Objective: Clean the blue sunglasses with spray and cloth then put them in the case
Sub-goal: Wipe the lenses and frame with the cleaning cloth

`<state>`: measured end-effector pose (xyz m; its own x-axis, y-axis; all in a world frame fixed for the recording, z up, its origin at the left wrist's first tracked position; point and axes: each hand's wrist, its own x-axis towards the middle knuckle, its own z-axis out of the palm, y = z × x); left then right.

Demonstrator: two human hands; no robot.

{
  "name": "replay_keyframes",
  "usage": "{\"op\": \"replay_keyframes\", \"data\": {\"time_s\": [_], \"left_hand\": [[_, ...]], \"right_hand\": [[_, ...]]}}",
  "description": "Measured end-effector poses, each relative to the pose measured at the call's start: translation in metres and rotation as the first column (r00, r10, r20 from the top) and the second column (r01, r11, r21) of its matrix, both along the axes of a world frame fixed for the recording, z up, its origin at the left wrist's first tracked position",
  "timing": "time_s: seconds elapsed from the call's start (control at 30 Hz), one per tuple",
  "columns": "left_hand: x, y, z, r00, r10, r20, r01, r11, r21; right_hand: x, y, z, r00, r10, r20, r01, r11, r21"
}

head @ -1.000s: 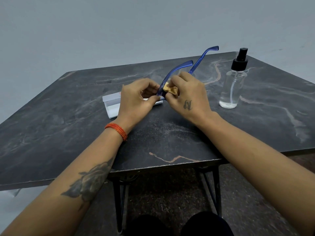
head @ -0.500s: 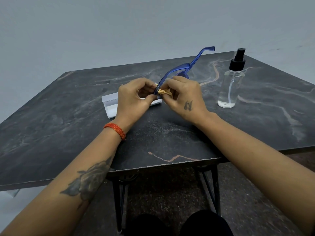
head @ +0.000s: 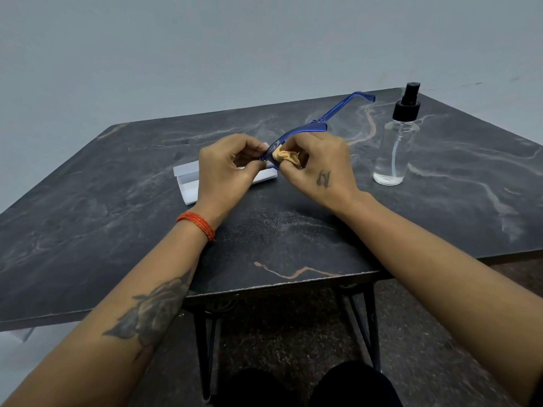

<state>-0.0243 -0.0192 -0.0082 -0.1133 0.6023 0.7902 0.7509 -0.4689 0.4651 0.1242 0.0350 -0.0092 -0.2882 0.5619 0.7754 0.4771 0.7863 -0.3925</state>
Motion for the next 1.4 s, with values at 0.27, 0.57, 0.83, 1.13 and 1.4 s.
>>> {"op": "replay_keyframes", "data": {"time_s": [0.27, 0.57, 0.83, 1.13, 1.4], "left_hand": [[-0.001, 0.001, 0.002, 0.996, 0.005, 0.088, -0.003, 1.000, -0.016], [0.001, 0.000, 0.002, 0.997, 0.007, 0.082, -0.008, 1.000, 0.012], [0.000, 0.002, 0.001, 0.999, 0.028, -0.035, -0.025, 0.996, 0.091], [0.000, 0.001, 0.001, 0.999, 0.026, -0.026, -0.023, 0.995, 0.098], [-0.002, 0.002, 0.001, 0.999, 0.045, 0.009, -0.045, 0.994, 0.101]], "right_hand": [[0.005, 0.000, 0.012, 0.823, 0.182, -0.539, -0.441, 0.801, -0.404], [0.012, 0.007, 0.021, 0.508, -0.093, -0.856, -0.471, 0.802, -0.366], [0.001, -0.001, 0.009, 0.931, 0.063, -0.361, -0.052, 0.998, 0.039], [0.001, -0.004, 0.000, 0.992, 0.116, -0.039, -0.111, 0.986, 0.127], [0.004, -0.003, 0.003, 0.999, 0.022, -0.044, -0.008, 0.957, 0.289]]}}
